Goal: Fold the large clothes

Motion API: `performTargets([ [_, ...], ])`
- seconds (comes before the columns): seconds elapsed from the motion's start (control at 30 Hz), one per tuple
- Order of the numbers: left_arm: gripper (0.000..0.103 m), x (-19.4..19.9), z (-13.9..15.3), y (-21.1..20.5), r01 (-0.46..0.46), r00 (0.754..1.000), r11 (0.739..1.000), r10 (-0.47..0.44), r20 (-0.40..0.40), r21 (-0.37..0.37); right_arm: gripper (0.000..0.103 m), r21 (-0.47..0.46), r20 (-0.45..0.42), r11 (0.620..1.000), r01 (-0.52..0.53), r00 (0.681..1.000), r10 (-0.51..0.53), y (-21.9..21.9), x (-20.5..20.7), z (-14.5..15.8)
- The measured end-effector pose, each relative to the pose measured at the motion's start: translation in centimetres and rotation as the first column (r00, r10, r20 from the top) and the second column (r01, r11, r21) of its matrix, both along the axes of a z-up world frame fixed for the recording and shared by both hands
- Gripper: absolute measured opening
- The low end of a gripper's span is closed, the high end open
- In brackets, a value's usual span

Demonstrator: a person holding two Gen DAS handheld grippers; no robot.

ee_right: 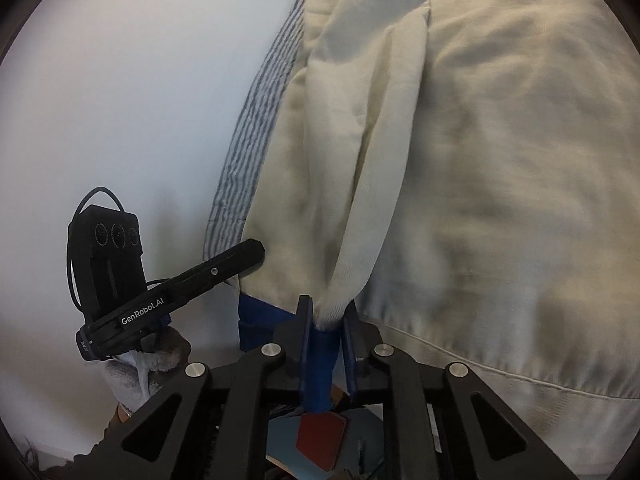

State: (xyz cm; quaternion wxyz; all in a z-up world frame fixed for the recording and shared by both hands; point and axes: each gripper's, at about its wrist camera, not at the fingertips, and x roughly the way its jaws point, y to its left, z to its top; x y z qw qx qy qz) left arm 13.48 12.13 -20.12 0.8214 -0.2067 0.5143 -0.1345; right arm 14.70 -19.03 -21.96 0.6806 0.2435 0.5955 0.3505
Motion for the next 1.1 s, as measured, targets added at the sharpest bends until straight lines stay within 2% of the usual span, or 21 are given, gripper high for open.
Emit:
performTargets([
  [0.07,0.0,-0.8,1.7,1.3,-0.032,0.998,0.999,0.03,0.05,0.033,0.012,0.025,0.029,0.999,-0.025,0.999,0.025,0.7,-0.4,1.3],
  [0.13,0.0,-1.1,2.0,2.3,-0.058,0.996,0.996,0.054,0.066,0.069,0.012,0.005,0.079,0.997,-0.071,0.994,0.071,2.6,-0.4,2.3],
  [0.2,0.0,-0.9,0.8,2.9,-0.076,0.997,0.994,0.074,0.029,0.074,0.012,-0.065,0.099,0.992,-0.107,0.989,0.114,4.7,-0.1,2.3],
  [0.3,0.0,-0.5,-1.6,2.9,-0.079,0.996,0.991,0.082,-0.027,0.112,0.019,-0.161,0.098,0.975,-0.156,0.98,0.173,6.5,0.3,1.7],
  [0.33,0.0,-0.5,-2.3,3.0,-0.079,0.996,0.991,0.084,-0.044,0.108,0.024,-0.184,0.107,0.969,-0.165,0.977,0.186,6.7,0.3,1.9],
  [0.4,0.0,-0.5,-3.0,2.8,-0.077,0.995,0.991,0.083,-0.058,0.107,0.027,-0.225,0.145,0.958,-0.179,0.966,0.215,6.6,0.3,2.9],
  [0.47,0.0,-0.4,-3.0,2.6,-0.077,0.995,0.99,0.083,-0.052,0.114,0.031,-0.241,0.19,0.955,-0.174,0.956,0.222,5.5,0.3,4.4],
  [0.6,0.0,-0.3,-3.0,2.5,-0.082,0.995,0.991,0.087,-0.05,0.103,0.031,-0.27,0.311,0.961,-0.062,0.939,0.148,2.8,2.9,7.9],
  [0.67,0.0,-0.5,-3.0,2.6,-0.08,0.995,0.991,0.086,-0.047,0.108,0.031,-0.289,0.37,0.957,0.009,0.923,0.103,1.8,5.5,9.1],
  [0.77,0.0,-0.4,-2.9,2.5,-0.083,0.995,0.99,0.088,-0.047,0.114,0.031,-0.348,0.461,0.93,0.114,0.885,0.064,1.4,10.1,9.7],
  [0.83,0.0,-0.2,-2.9,2.5,-0.091,0.994,0.99,0.097,-0.052,0.106,0.029,-0.36,0.48,0.921,0.146,0.876,0.048,2.1,13.7,9.4],
  [0.93,0.0,0.3,-3.0,2.6,-0.096,0.993,0.991,0.102,-0.061,0.096,0.027,-0.385,0.487,0.909,0.158,0.872,0.054,3.1,18.1,8.1],
  [1.1,0.0,0.7,-3.0,3.0,-0.108,0.991,0.993,0.112,-0.077,0.052,0.026,-0.436,0.441,0.883,0.174,0.897,0.041,4.4,25.0,4.6],
])
